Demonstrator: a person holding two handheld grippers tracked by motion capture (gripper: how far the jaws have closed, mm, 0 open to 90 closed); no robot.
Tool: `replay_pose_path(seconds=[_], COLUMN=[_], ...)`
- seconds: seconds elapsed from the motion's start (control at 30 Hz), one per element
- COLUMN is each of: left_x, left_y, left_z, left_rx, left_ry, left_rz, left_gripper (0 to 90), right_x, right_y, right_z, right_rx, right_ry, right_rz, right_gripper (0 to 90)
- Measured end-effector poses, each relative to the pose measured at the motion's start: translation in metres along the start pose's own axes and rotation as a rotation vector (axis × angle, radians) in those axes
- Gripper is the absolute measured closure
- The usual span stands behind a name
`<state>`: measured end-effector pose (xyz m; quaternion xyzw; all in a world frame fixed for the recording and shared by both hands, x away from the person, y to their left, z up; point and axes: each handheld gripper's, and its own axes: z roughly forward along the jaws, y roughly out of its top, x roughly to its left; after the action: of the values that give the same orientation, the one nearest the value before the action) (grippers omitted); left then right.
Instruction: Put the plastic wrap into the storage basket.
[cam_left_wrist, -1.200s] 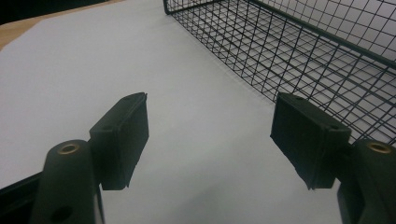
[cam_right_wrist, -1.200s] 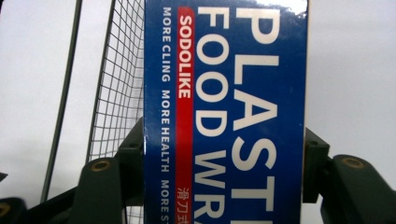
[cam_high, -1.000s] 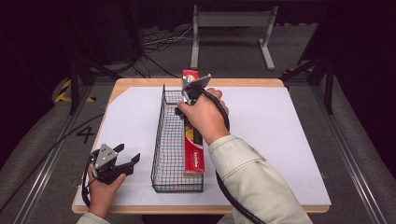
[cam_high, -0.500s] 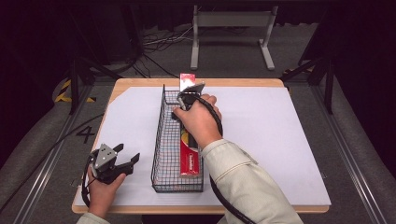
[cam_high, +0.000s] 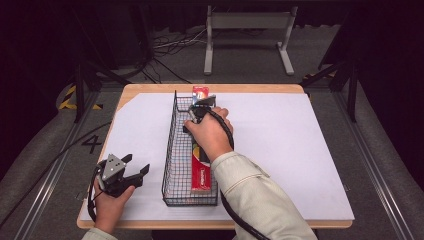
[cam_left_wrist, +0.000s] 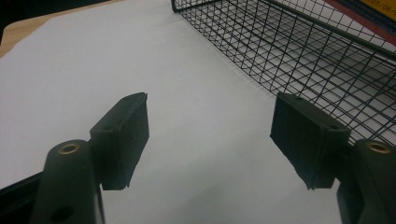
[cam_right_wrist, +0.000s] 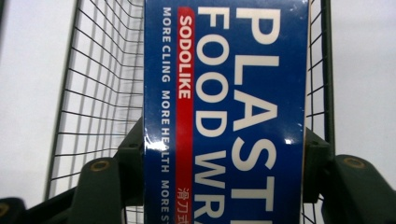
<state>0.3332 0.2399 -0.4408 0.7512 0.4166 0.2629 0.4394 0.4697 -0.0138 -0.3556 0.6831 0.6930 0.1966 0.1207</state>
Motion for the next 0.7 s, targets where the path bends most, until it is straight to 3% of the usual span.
replay_pose_path(seconds=[0.17,0.7], left_x=[0.000,-0.001], left_y=[0.000,0.000], left_z=[0.000,0.001], left_rx=[0.003,0.016], left_ry=[0.002,0.006], left_rz=[0.000,0.018], left_gripper=[28.2,28.2], right_x=[0.000,0.003], right_y=[-0.003,-0.005], right_z=[0.010,0.027], right_rx=[0.035,0.116], right_ry=[0.003,-0.053], right_rz=[0.010,0.008], right_gripper=[39.4,39.1])
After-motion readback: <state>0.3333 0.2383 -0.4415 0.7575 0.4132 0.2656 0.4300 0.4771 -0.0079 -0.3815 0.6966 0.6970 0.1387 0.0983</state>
